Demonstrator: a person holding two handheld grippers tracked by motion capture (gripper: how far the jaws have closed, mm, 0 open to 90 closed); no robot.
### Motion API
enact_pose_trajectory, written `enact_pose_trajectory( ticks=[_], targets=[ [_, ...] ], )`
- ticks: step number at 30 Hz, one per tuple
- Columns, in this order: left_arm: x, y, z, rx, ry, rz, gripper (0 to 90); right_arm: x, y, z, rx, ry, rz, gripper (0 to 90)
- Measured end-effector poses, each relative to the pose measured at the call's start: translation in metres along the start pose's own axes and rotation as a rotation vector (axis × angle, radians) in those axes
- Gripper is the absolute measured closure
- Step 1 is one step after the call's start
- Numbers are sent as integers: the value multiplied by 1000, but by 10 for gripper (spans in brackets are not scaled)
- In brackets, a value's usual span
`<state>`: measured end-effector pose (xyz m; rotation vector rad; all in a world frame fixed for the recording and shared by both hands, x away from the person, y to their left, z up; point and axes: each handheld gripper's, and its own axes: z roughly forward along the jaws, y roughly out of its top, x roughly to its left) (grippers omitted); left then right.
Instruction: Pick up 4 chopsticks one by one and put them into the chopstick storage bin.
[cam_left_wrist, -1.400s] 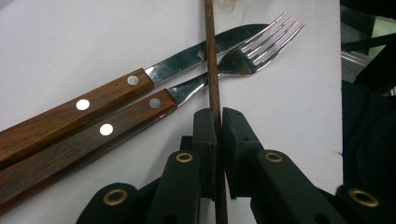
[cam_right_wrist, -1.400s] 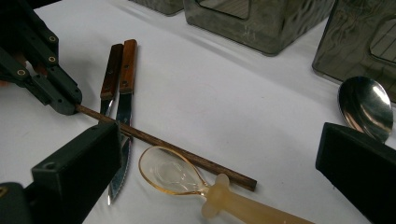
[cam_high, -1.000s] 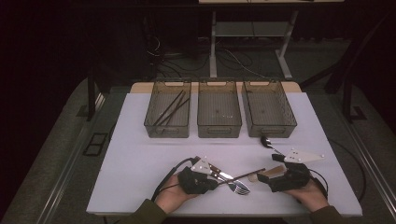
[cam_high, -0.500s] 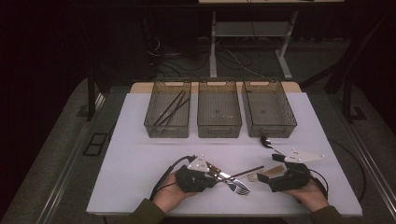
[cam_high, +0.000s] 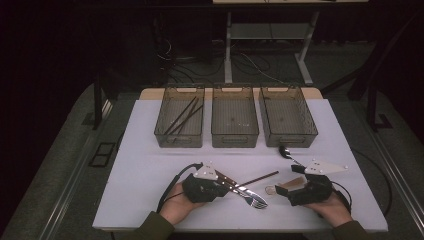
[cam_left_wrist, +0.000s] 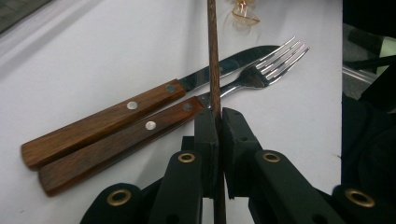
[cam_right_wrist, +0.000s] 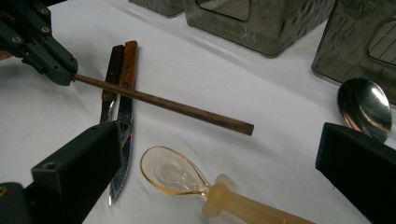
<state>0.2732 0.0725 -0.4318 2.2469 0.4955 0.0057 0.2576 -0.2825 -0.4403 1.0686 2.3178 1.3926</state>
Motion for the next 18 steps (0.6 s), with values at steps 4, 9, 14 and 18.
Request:
enact_pose_trajectory(
  ticks=[4, 9, 14, 18],
  targets=[
    [3, -1, -6, -10, -5, -11, 855, 0, 0, 0, 0, 0, 0, 3],
    [8, -3, -16, -27, -3, -18, 855, 0, 0, 0, 0, 1, -1, 3],
    [14, -6, -25, -47, 3, -36, 855, 0, 0, 0, 1, 1, -2, 2],
    [19, -7, -32, -58, 16, -45, 855, 0, 0, 0, 0, 1, -1, 2]
  ],
)
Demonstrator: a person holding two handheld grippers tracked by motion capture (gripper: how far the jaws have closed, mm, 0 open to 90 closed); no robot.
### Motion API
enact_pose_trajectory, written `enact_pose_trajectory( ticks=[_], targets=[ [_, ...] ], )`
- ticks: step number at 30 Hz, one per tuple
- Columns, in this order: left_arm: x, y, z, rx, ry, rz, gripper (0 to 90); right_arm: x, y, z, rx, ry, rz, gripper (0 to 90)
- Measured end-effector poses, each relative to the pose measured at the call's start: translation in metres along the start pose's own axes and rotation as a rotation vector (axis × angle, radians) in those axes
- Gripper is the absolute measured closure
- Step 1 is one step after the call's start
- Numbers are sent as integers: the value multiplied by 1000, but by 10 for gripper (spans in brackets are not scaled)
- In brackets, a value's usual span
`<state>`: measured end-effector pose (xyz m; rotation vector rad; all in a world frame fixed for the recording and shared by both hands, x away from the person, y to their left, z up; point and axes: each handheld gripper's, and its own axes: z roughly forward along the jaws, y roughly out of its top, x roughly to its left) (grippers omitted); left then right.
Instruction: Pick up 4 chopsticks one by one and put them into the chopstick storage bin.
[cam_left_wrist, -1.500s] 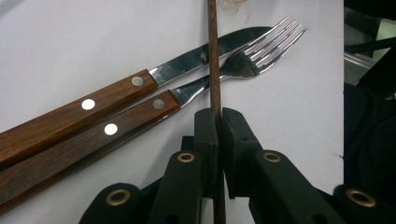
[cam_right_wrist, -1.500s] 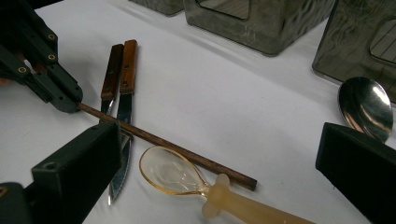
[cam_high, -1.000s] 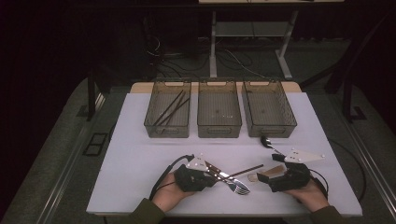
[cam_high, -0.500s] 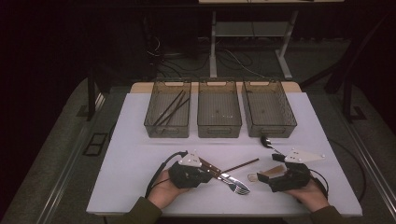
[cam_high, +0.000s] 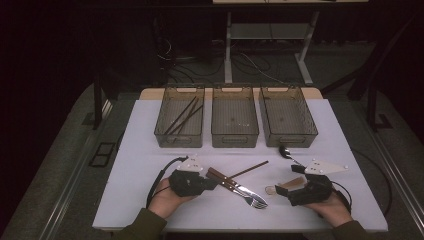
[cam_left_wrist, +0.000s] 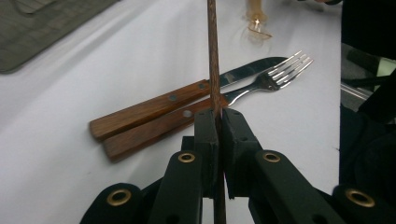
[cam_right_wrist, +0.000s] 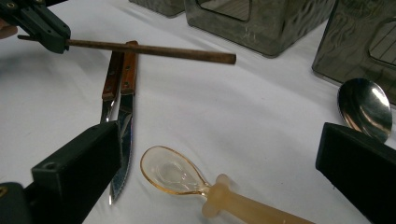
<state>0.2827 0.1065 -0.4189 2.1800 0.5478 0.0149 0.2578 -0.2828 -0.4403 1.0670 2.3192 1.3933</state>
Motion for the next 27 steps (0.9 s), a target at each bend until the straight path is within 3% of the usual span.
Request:
enact_pose_trajectory(
  ticks=[27],
  targets=[
    [26, -6, -38, -70, 117, -44, 854, 0, 0, -1, -1, 1, -2, 2]
  ],
)
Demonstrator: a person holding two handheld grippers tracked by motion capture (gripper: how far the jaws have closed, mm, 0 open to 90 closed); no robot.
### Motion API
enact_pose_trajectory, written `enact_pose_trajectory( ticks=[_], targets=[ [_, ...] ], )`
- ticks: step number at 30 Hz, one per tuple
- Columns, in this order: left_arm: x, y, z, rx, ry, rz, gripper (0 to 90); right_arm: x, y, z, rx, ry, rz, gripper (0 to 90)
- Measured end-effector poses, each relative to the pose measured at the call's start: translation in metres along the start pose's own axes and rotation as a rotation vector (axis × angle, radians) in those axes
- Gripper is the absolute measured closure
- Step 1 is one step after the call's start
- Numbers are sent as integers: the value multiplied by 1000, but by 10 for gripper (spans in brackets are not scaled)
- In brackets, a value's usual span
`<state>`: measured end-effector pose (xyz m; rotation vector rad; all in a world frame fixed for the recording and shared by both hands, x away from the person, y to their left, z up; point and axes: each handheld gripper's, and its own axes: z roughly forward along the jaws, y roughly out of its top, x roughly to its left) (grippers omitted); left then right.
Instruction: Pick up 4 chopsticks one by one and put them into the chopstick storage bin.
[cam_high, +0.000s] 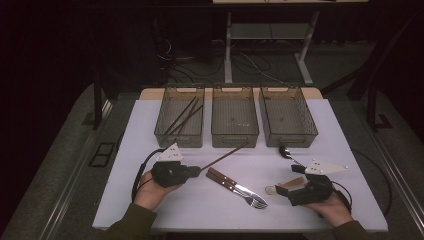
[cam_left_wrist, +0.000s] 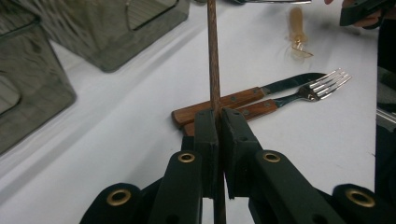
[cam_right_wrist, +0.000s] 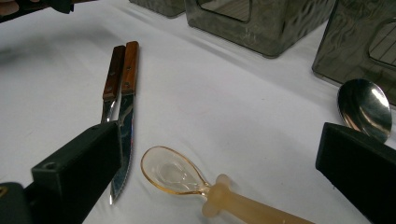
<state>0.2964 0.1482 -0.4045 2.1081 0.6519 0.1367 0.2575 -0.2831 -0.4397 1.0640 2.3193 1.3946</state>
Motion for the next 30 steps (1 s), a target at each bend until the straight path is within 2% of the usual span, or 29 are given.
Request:
enact_pose_trajectory(
  ticks=[16, 21, 27, 30],
  targets=[
    [24, -5, -21, -42, 80, -58, 854, 0, 0, 1, 3, 0, -3, 2],
    [31, -6, -25, -46, 120, -64, 854, 1, 0, 1, 3, -1, 1, 3],
    [42, 1, -30, -53, 179, -65, 854, 0, -1, 2, 7, -2, -1, 2],
    [50, 5, -32, -77, 198, -81, 854, 0, -1, 3, 10, 0, 1, 3]
  ],
)
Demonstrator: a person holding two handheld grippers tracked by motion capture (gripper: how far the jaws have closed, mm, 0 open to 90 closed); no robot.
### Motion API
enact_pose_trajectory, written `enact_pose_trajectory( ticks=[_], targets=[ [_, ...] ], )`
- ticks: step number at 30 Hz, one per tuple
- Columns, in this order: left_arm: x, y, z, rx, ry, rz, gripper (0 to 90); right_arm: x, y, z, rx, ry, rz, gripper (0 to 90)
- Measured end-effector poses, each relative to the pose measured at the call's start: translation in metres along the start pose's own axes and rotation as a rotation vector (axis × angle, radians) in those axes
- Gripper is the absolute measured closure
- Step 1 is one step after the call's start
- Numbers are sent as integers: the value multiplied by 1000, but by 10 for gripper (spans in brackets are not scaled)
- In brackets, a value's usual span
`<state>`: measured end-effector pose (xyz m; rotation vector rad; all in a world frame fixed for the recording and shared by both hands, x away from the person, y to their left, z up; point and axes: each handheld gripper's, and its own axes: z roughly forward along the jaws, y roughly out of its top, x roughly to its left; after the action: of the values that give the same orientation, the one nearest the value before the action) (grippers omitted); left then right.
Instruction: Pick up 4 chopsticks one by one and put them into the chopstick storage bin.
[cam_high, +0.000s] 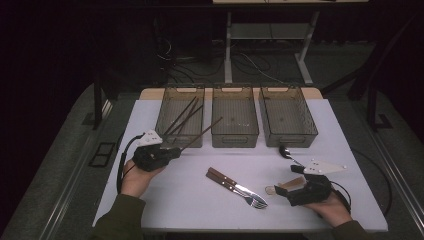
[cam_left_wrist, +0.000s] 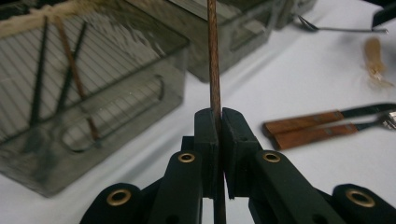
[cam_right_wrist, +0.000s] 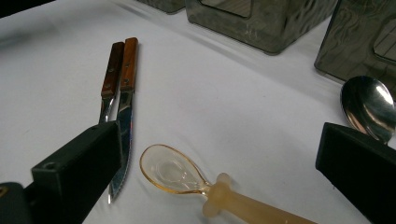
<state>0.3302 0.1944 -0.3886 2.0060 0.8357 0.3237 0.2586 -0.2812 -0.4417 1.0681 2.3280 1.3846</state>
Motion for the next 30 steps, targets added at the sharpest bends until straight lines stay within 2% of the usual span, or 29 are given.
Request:
enact_pose_trajectory(
  ticks=[12, 23, 26, 30],
  targets=[
    [32, 22, 8, -24, 79, -67, 854, -2, 0, 0, 0, -5, 10, 2],
    [61, 47, 22, 11, 160, -114, 855, -2, 0, 0, -2, -5, 12, 2],
    [70, 51, 28, 12, 184, -144, 854, -2, 0, 0, -4, -3, 14, 3],
    [81, 54, 35, 43, 216, -178, 855, -2, 0, 0, -5, -2, 13, 2]
  ],
)
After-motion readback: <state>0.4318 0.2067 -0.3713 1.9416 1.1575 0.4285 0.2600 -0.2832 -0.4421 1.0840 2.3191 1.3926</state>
